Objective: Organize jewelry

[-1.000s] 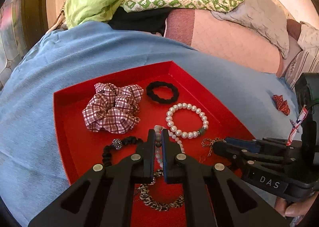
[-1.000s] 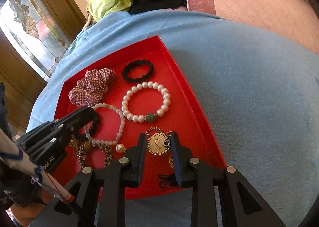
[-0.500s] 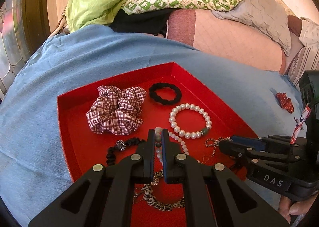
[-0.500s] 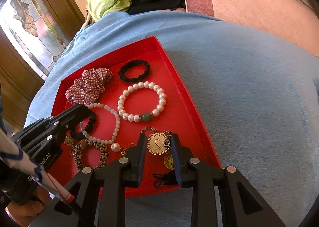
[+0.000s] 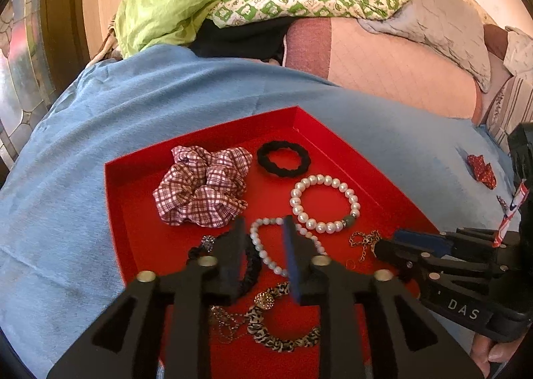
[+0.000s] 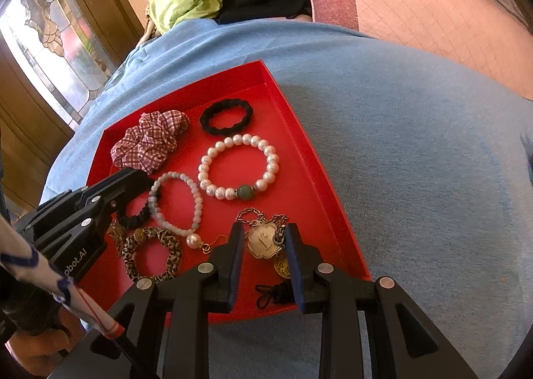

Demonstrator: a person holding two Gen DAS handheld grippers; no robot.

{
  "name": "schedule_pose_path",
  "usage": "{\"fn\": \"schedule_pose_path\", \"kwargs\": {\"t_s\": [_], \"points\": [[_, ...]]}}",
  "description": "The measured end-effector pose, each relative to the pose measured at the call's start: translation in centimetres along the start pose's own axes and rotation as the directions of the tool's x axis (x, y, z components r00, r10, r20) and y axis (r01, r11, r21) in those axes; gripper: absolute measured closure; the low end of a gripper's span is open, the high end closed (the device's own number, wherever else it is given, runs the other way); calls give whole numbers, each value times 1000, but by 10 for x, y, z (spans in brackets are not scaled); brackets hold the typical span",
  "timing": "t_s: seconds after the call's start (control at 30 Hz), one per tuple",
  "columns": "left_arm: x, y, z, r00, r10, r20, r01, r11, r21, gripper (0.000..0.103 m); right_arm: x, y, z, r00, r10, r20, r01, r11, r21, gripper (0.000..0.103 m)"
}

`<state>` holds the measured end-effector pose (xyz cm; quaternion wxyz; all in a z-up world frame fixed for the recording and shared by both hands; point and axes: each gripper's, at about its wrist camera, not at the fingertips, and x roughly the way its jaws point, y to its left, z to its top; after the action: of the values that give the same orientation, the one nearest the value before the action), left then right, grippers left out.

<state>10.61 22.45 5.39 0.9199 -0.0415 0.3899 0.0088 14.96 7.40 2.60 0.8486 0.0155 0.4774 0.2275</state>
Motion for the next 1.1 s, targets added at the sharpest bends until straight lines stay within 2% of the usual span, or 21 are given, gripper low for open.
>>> {"fn": "schedule_pose_path", "kwargs": {"t_s": [0.13, 0.17, 0.3, 0.37, 0.47, 0.53, 0.6, 0.67, 0.77, 0.87, 1.0, 1.1], "points": [[-3, 4, 1, 1000, -3, 4, 3, 1000, -19, 73, -5, -2, -1, 1000, 10, 4, -10, 1000, 12, 75], [-4, 6, 1, 1000, -2, 7, 2, 1000, -26, 69, -8, -2, -1, 1000, 13, 10, -13, 1000, 13, 74], [-9, 8, 0, 999, 28, 23, -28, 999, -33, 57, -18, -1, 0, 999, 9, 35, -10, 1000, 15, 58], [-12, 10, 0, 999, 46, 27, -45, 998, -43, 48, -22, 1, 0, 999, 6, 41, -7, 1000, 10, 57], [-15, 12, -1, 997, 70, 34, -68, 996, -55, 44, -26, 1, -2, 999, 2, 44, -2, 1000, 15, 49], [-17, 13, -2, 995, 94, 35, -91, 994, -58, 36, -30, 1, -5, 999, 3, 47, -3, 1000, 17, 48], [-21, 13, -5, 990, 136, 44, -133, 989, -58, 21, -31, 2, -8, 999, 2, 43, -2, 1000, 15, 44], [-24, 12, -8, 980, 191, 49, -189, 981, -55, 17, -31, 4, -10, 999, -4, 39, 4, 1000, 9, 42], [-28, 13, -12, 967, 252, 50, -248, 967, -61, 14, -34, 10, -15, 999, -22, 46, 23, 999, -23, 40], [-33, 15, -16, 953, 301, 46, -295, 951, -95, 10, -42, 17, -21, 997, -50, 52, 53, 997, -62, 31], [-46, 15, -20, 943, 328, 52, -318, 938, -137, 10, -61, 22, -35, 993, -94, 77, 103, 988, -116, 28], [-69, 7, -26, 928, 359, 104, -339, 926, -164, 10, -79, 23, -49, 989, -117, 94, 130, 980, -150, 24]]}}
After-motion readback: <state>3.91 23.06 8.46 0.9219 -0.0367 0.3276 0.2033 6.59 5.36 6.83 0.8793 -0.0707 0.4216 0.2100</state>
